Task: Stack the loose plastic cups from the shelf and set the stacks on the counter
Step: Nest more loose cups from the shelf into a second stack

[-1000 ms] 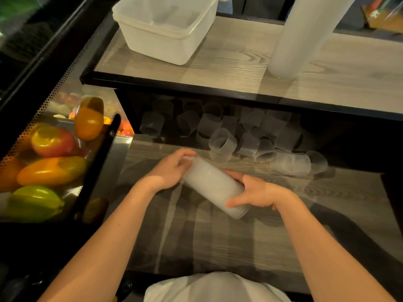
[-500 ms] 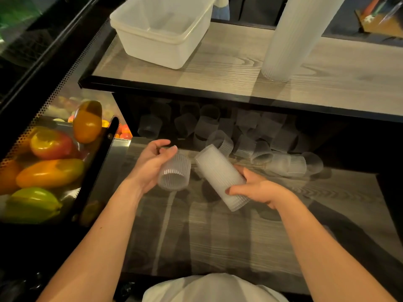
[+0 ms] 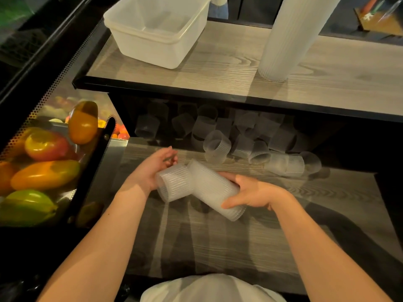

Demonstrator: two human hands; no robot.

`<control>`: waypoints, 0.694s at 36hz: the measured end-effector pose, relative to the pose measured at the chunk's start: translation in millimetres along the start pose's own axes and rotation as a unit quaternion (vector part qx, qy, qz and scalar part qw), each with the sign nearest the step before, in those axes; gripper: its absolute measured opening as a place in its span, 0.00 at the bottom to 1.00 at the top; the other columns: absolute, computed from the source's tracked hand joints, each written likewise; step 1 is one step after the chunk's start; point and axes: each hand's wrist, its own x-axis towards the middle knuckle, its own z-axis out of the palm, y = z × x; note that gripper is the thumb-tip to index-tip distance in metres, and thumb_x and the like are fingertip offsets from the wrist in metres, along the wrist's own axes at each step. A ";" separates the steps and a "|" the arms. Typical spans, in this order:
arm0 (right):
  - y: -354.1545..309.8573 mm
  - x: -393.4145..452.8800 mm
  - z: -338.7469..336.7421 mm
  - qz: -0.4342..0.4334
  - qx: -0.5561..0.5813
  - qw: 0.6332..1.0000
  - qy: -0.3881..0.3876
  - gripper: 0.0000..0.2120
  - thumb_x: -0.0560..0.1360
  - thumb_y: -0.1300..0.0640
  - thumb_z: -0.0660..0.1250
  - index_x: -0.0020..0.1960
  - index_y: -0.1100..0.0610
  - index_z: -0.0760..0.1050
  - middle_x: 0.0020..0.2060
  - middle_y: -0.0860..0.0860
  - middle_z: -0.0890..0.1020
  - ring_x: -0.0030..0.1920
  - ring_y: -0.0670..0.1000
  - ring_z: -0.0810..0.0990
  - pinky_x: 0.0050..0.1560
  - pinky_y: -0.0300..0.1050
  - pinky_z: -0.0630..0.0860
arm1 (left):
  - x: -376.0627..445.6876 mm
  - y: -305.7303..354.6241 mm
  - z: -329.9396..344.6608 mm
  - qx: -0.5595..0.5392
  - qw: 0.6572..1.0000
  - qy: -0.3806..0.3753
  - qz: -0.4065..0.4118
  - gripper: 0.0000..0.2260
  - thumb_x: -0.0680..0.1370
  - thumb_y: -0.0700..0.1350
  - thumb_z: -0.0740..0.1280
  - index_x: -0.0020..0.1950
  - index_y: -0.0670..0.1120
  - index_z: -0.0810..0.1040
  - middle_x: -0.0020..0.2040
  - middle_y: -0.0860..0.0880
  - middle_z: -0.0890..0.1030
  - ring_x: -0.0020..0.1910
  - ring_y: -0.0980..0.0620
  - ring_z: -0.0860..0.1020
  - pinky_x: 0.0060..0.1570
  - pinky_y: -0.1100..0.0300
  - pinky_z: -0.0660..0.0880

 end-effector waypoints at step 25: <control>1.7 7.4 4.3 -0.003 -0.107 0.993 -0.041 0.46 0.69 0.50 0.78 0.79 0.38 0.56 0.70 0.38 0.67 0.69 0.45 0.68 0.69 0.42 0.67 | 53.7 -18.5 49.0 0.192 0.944 0.185 0.195 0.04 0.80 0.40 0.63 0.50 0.45 0.77 0.35 0.49 0.79 0.35 0.53 0.76 0.39 0.58 0.74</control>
